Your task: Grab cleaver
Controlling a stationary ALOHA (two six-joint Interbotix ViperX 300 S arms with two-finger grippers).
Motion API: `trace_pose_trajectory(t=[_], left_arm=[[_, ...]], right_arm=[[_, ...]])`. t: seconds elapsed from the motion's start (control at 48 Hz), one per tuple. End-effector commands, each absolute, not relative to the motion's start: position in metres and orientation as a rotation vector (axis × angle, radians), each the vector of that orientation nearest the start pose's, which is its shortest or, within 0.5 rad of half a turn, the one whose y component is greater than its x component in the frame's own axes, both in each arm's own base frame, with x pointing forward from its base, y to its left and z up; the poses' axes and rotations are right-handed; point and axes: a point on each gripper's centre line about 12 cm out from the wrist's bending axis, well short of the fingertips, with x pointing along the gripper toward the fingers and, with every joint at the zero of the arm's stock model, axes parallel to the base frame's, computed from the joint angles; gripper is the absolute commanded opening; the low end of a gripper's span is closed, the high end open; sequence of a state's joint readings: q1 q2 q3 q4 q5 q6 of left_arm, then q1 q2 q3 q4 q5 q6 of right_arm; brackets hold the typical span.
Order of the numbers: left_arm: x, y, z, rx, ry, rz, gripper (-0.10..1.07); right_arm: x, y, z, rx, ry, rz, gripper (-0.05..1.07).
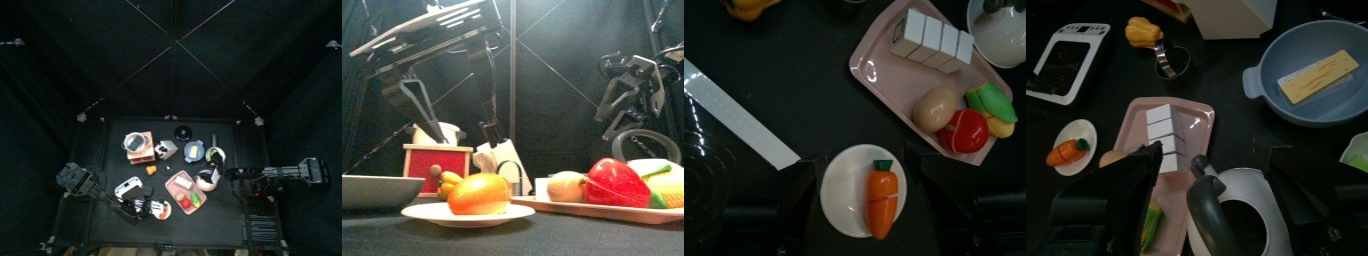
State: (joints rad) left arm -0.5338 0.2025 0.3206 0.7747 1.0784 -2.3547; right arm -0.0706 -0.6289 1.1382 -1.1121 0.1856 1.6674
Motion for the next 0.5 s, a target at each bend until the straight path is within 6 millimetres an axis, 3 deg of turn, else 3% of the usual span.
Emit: trace_pose_trajectory(t=[0.0, 0.354, 0.479], left_arm=[[0.365, -0.124, 0.191, -0.882, 0.551, 1.003, 0.95], [0.320, -0.061, 0.217, -0.800, 0.438, 0.770, 0.95], [0.298, -0.021, 0.234, -0.724, 0.331, 0.692, 0.95]], right_arm=[[0.232, -0.035, 0.201, 0.511, 0.491, -0.380, 1.02], [0.234, -0.040, 0.208, 0.501, 0.475, -0.414, 1.02], [0.237, -0.050, 0.214, 0.494, 0.458, -0.466, 1.02]])
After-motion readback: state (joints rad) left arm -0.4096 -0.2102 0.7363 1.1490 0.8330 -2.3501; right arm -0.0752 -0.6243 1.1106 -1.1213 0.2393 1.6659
